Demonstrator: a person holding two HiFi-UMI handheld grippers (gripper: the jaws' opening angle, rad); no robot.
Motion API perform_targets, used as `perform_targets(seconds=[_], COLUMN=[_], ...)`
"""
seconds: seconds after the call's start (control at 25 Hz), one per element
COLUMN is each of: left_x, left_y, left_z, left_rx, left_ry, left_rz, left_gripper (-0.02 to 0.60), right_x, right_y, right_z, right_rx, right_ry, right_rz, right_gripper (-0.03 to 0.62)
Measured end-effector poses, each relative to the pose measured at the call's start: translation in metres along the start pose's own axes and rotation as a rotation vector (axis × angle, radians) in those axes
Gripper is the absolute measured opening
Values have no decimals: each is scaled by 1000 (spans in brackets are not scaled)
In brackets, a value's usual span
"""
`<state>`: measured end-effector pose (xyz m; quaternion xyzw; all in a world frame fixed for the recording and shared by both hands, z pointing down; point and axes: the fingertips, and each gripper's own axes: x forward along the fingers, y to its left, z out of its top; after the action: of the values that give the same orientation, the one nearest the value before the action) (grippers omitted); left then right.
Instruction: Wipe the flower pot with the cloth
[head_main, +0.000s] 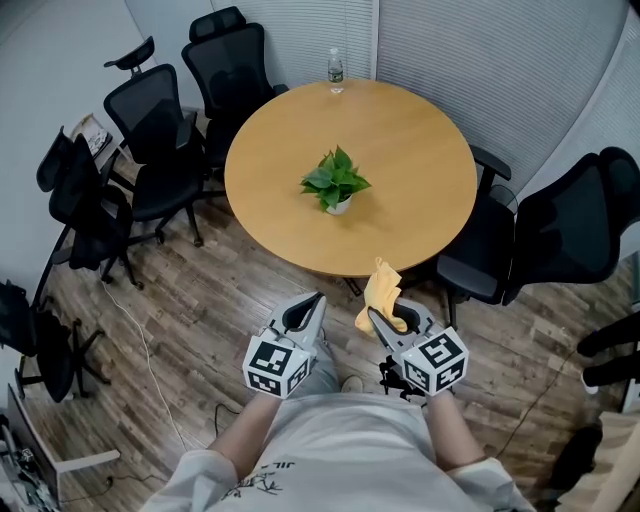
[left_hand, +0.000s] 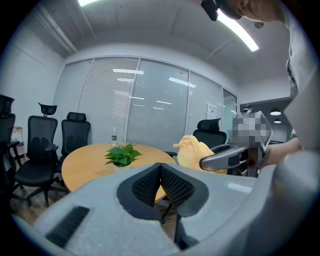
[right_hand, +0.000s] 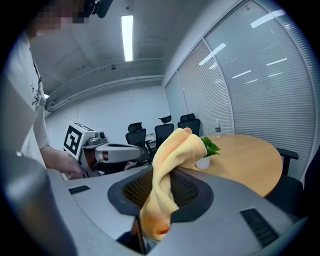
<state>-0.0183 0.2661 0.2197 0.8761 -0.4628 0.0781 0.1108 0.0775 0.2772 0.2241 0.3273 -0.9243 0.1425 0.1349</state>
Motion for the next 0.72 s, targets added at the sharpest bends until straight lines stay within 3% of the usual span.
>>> perform_targets(seconds=[0.72], left_x=[101], left_y=[120], left_z=[50], left_rx=[25], left_ry=[-49], left_rz=[-136], left_gripper=[11], right_x=[123], right_y=[-84], right_z=[67], right_rx=[14], right_ry=[-1], right_rz=[-93], right_gripper=[84])
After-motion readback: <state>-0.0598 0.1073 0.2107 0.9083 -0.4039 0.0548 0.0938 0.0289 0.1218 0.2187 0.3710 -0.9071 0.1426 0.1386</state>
